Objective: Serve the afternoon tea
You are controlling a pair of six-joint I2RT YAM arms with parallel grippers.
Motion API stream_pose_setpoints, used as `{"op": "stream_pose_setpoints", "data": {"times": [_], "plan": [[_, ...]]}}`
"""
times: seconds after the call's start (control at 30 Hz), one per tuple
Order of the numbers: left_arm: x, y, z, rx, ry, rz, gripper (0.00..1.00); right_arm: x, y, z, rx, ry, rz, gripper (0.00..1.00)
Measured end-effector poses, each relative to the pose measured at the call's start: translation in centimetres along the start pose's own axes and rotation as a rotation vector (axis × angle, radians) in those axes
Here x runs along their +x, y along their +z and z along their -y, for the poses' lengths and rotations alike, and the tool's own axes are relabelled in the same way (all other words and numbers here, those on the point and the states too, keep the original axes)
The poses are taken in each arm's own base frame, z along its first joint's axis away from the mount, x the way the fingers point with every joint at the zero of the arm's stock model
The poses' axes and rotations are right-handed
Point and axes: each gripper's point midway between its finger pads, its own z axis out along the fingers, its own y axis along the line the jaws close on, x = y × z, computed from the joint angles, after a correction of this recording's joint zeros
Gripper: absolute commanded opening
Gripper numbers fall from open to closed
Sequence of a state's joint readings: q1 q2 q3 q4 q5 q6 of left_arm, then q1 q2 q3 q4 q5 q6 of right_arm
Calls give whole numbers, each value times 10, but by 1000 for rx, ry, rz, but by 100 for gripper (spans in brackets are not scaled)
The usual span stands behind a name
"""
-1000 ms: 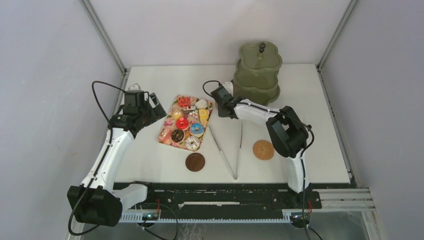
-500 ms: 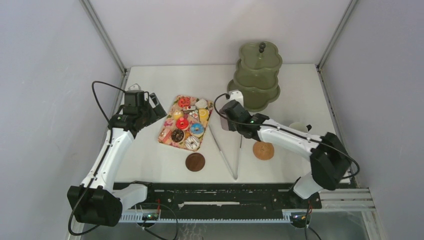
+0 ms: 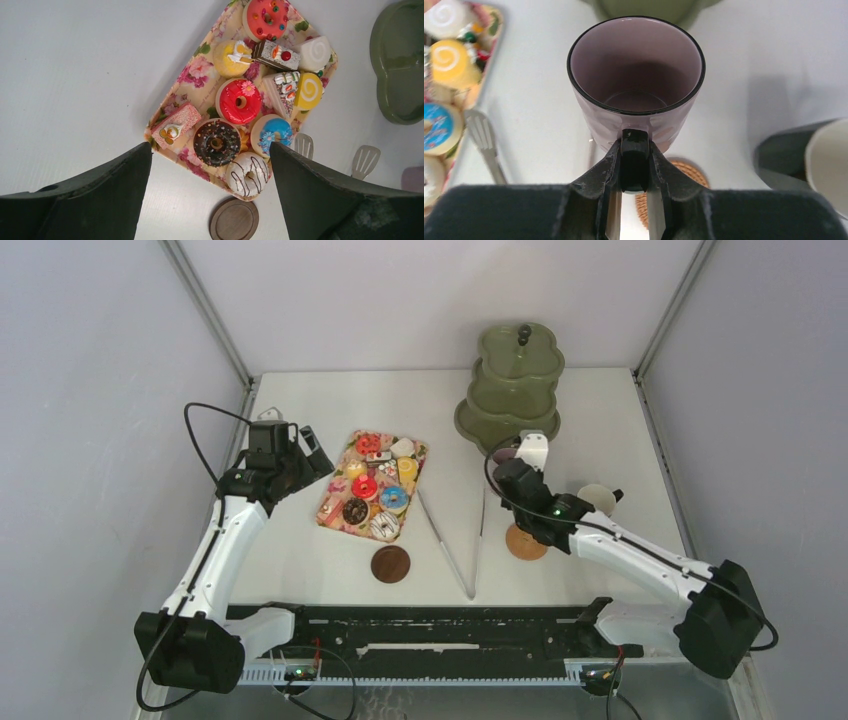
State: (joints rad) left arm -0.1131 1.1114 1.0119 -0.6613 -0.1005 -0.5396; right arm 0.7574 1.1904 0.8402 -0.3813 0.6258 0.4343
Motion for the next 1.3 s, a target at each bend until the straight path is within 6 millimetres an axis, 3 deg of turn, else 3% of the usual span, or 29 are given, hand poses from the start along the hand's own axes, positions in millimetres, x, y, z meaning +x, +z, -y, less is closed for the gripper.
{"op": "stream_pose_setpoints", "data": {"times": [0.23,0.43,0.6,0.93,0.97,1.07,1.1,1.3], "plan": [[1,0,1,5,-2,-3,92,17,12,53,168,68,-1,0],[1,0,2,13,-2,-7,92,36,25,79,240,89,-21,0],[3,-1,4,24,-2,-15,92,43,37,88,268,119,-30,0],[4,-1,7,38,-3,-23,92,68,57,82,272,187,-76,1],[4,-1,7,40,-3,-24,92,71,58,82,275,197,-84,9],[5,-1,8,45,-3,-27,92,79,58,85,292,237,-115,53],[5,-1,8,46,-3,-28,92,81,58,87,300,249,-124,62],[5,-1,9,48,-3,-29,92,92,51,95,321,268,-181,77]]}}
